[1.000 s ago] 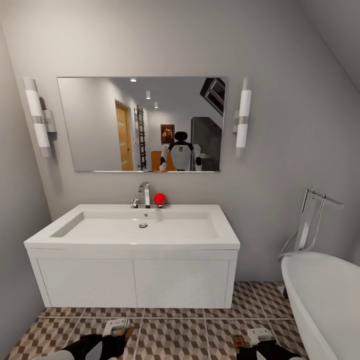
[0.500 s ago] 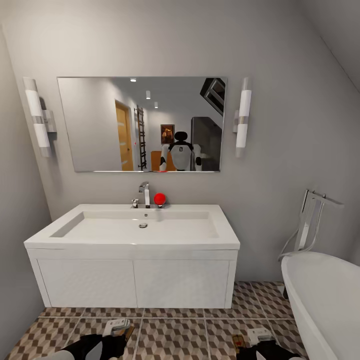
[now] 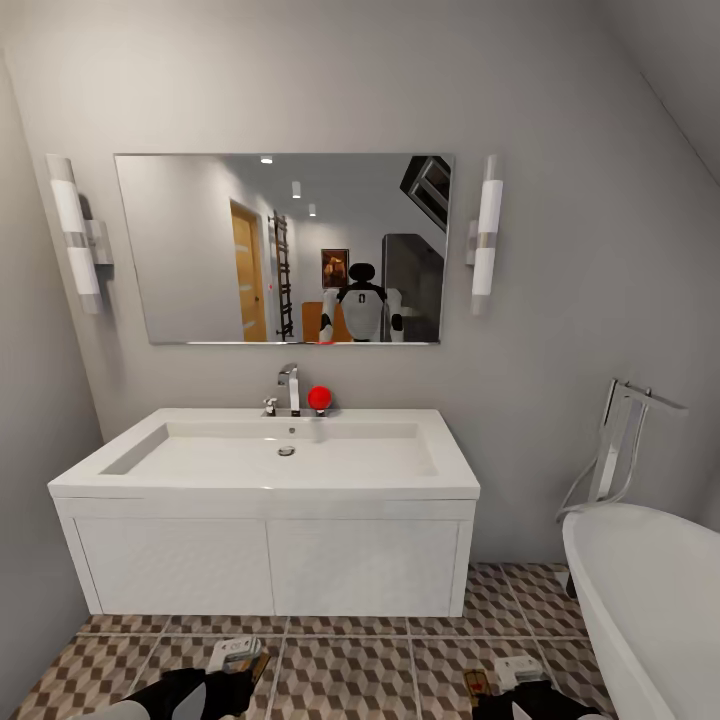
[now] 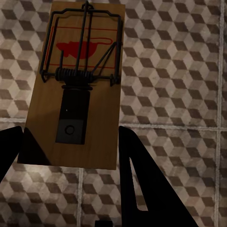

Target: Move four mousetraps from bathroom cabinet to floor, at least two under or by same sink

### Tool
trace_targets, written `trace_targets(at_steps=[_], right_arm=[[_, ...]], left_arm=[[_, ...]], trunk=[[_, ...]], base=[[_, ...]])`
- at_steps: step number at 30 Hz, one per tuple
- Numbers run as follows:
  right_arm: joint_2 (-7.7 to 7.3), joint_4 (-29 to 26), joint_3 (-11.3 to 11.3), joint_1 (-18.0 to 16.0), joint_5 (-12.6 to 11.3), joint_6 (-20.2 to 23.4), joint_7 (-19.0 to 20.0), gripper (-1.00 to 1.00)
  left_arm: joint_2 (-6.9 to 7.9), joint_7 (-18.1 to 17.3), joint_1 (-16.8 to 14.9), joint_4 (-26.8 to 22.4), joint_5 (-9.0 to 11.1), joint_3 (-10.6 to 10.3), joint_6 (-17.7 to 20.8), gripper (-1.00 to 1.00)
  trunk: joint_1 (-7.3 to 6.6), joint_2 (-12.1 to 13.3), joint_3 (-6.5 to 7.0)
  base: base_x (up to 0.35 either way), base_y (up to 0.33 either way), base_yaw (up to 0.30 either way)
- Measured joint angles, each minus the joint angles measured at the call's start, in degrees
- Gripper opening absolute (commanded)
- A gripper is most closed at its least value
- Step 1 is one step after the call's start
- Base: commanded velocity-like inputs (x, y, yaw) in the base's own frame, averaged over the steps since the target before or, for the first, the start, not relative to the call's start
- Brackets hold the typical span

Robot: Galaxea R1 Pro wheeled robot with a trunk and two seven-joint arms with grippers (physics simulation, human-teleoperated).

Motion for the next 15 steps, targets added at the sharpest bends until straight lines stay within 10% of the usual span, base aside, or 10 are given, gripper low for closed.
trace_targets(at_steps=[15], right_arm=[[-0.03,0.0,0.0,0.0,0.0,0.0,0.0,-1.0]], left_arm=[[-0.12,0.3,0.0,0.0,-0.3,-0.1,0.0,-1.0]], trunk=[[2.85,-5.2,-2.33]], base=[[0.0,0.0,0.0]])
